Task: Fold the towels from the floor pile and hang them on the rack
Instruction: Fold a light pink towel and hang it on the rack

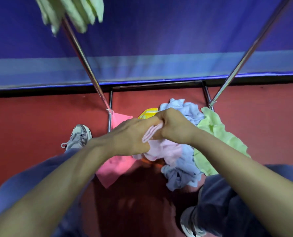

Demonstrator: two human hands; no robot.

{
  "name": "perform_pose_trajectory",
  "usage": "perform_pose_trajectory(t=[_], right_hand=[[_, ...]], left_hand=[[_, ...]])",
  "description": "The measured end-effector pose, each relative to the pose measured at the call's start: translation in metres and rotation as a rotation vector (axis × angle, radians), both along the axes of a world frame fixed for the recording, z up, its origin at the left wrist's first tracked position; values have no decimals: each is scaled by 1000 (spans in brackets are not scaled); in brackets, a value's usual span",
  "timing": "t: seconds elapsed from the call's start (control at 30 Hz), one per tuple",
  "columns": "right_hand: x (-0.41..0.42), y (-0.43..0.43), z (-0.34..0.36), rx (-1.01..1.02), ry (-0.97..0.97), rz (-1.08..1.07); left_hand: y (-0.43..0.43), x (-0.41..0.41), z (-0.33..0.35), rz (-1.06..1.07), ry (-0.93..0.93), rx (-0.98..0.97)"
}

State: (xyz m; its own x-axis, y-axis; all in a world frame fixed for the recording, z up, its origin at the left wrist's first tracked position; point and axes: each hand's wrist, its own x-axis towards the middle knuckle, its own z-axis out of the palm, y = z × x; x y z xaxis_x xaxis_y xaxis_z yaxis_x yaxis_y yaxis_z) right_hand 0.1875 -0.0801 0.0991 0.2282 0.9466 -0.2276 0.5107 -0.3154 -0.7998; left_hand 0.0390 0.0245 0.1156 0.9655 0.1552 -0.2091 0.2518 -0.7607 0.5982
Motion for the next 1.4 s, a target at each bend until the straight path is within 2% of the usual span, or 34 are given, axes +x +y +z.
perform_pose_trajectory(t=[0.1, 0.2, 0.3, 0.4, 0.43, 0.5, 0.53, 0.63, 0.8, 0.93, 1.03, 1.1, 1.2, 1.4], right_hand=[[-5, -16, 21, 66, 117, -213], [-8, -31, 73, 170, 124, -361], [-12, -41, 152, 282, -31, -381], [-23, -52, 246, 477, -307, -351], [-28, -55, 274, 598, -363, -390], [-37, -60, 318, 834, -382, -493], [-40, -61, 331, 869, -412, -501], [-43, -68, 354, 765, -501, -416], [-45, -85, 370, 823, -504, -399], [-49, -92, 382, 847, -349, -415], [-54, -98, 392, 861, -82, -352], [-57, -104, 391, 788, 81, -280], [-63, -107, 368, 614, 171, -191], [-77, -105, 304, 516, 308, -226]], left_hand=[[-6, 0, 38, 15, -47, 58], [-3, 0, 95, 99, -147, 45], [-2, -2, 171, 128, -203, 110], [-16, -3, 261, 155, -311, 270], [-24, -4, 290, 220, -404, 235], [-35, -6, 333, 337, -598, 44], [-41, -8, 346, 358, -619, -9], [-54, -21, 365, 363, -571, 99], [-71, -33, 384, 379, -709, 115], [-82, -34, 391, 465, -834, 30], [-91, -35, 397, 459, -888, -75], [-93, -38, 400, 456, -917, -132], [-98, -42, 404, 452, -898, -165], [-101, -49, 411, 477, -924, -300]])
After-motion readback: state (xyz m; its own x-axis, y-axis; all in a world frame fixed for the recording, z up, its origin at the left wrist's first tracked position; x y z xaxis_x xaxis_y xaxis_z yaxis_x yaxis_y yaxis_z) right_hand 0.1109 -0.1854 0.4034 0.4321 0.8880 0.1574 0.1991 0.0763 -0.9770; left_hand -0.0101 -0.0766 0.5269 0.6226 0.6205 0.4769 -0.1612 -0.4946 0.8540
